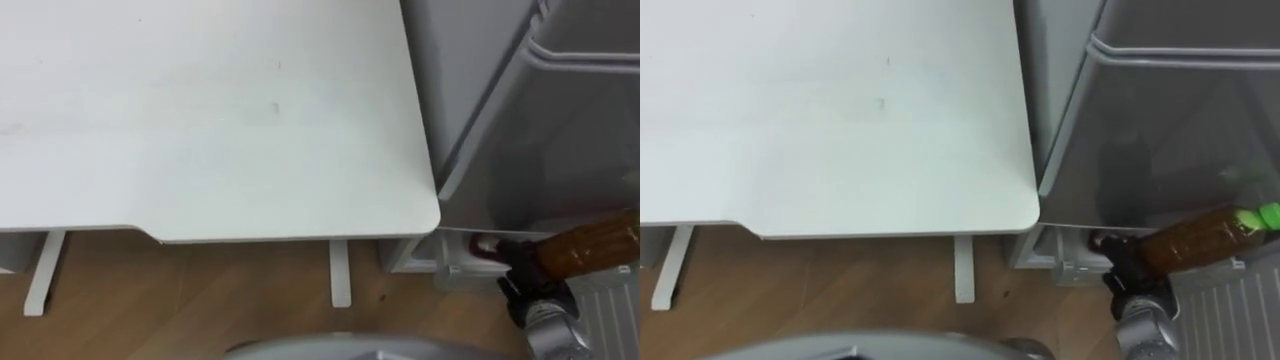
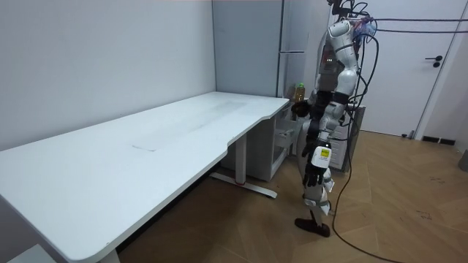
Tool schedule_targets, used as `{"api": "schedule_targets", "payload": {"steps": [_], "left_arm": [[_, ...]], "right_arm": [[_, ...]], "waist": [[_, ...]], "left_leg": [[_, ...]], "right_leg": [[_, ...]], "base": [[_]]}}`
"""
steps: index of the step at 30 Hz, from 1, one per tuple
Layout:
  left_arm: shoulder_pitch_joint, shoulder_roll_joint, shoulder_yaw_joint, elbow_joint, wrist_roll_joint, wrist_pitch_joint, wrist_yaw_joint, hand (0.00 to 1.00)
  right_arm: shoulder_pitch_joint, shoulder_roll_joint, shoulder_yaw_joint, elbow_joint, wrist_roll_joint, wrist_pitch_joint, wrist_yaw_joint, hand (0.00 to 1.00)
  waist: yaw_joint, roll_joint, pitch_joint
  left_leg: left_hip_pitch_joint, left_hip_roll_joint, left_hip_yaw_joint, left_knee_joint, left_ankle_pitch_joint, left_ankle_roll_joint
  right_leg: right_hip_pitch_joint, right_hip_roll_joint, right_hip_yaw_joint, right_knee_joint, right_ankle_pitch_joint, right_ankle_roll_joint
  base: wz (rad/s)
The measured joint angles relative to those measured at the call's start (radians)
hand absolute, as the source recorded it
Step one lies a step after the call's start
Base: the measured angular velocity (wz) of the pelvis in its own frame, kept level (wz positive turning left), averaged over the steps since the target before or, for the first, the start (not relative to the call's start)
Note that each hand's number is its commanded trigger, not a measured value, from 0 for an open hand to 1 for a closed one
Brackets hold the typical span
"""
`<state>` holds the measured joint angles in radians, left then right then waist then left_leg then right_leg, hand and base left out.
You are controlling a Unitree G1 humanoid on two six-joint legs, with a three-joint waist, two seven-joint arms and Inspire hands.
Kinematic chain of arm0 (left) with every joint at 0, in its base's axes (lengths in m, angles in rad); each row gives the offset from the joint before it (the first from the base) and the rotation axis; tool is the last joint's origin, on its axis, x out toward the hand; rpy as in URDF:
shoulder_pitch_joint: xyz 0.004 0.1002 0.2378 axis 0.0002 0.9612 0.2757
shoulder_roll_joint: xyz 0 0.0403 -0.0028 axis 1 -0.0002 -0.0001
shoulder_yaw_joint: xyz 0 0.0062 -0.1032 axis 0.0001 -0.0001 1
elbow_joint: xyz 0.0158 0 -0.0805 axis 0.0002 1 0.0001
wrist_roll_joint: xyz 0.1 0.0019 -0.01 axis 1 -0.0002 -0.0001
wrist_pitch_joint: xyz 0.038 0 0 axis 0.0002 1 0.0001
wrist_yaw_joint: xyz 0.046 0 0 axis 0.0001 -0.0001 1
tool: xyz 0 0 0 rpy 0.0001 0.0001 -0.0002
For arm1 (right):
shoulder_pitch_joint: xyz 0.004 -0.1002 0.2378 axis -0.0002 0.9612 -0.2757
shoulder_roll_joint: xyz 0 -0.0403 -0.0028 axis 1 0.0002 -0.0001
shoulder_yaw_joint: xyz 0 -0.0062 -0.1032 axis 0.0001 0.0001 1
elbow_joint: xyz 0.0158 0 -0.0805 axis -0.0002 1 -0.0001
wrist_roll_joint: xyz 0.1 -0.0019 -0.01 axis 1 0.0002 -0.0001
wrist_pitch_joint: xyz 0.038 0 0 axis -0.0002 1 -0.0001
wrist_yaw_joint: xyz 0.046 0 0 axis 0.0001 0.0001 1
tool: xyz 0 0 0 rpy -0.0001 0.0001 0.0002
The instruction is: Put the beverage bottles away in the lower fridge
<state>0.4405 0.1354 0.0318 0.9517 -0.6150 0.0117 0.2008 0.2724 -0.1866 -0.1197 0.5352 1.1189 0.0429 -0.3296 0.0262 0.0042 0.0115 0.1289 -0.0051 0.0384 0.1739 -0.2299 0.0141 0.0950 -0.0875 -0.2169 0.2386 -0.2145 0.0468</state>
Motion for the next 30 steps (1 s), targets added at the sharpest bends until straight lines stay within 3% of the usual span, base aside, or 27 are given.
{"api": "schedule_targets", "payload": {"steps": [7,12,20,24,27,30], "left_arm": [[-0.073,0.004,-0.017,0.02,0.0,0.015,-0.108,0.0],[-0.188,0.009,-0.017,0.067,0.0,0.028,-0.148,0.0],[-0.3,0.023,-0.04,0.132,0.021,0.031,-0.154,0.0],[-0.35,0.042,-0.08,0.15,0.02,0.033,-0.151,0.0],[-0.392,0.042,-0.094,0.16,0.018,0.032,-0.152,0.0],[-0.409,0.043,-0.105,0.16,0.018,0.031,-0.151,0.0]], "right_arm": [[-0.112,-0.005,0.001,0.069,0.123,-0.003,-0.017,1.0],[-0.3,-0.01,-0.003,0.225,0.227,-0.023,-0.05,1.0],[-0.537,-0.041,-0.02,0.444,0.333,-0.021,-0.02,1.0],[-0.598,-0.068,-0.02,0.519,0.366,-0.021,0.047,1.0],[-0.638,-0.093,-0.02,0.575,0.363,-0.02,0.069,1.0],[-0.666,-0.105,-0.019,0.611,0.363,-0.019,0.093,1.0]], "waist": [[0.001,0.003,0.0088],[0.007,0.004,0.0123],[0.011,-0.01,0.0217],[0.026,-0.012,0.0229],[0.058,-0.013,0.0246],[0.068,-0.017,0.0274]], "left_leg": [[-0.092,-0.001,0.011,0.042,-0.001,0.001],[-0.24,-0.007,0.017,0.127,-0.003,0.006],[-0.413,-0.015,0.042,0.233,0.002,0.01],[-0.505,-0.016,0.048,0.281,0.002,0.011],[-0.565,-0.017,0.062,0.312,0.001,0.013],[-0.612,-0.015,0.069,0.339,0.001,0.013]], "right_leg": [[-0.096,-0.006,0.014,0.044,0.0,-0.004],[-0.25,-0.02,0.037,0.139,-0.004,-0.013],[-0.451,-0.047,0.061,0.262,-0.01,-0.028],[-0.546,-0.05,0.077,0.306,-0.007,-0.031],[-0.617,-0.054,0.094,0.344,-0.006,-0.035],[-0.667,-0.054,0.104,0.371,-0.006,-0.039]], "base": [[-0.02],[-0.03],[-0.04],[-0.02],[-0.1],[-0.04]]}}
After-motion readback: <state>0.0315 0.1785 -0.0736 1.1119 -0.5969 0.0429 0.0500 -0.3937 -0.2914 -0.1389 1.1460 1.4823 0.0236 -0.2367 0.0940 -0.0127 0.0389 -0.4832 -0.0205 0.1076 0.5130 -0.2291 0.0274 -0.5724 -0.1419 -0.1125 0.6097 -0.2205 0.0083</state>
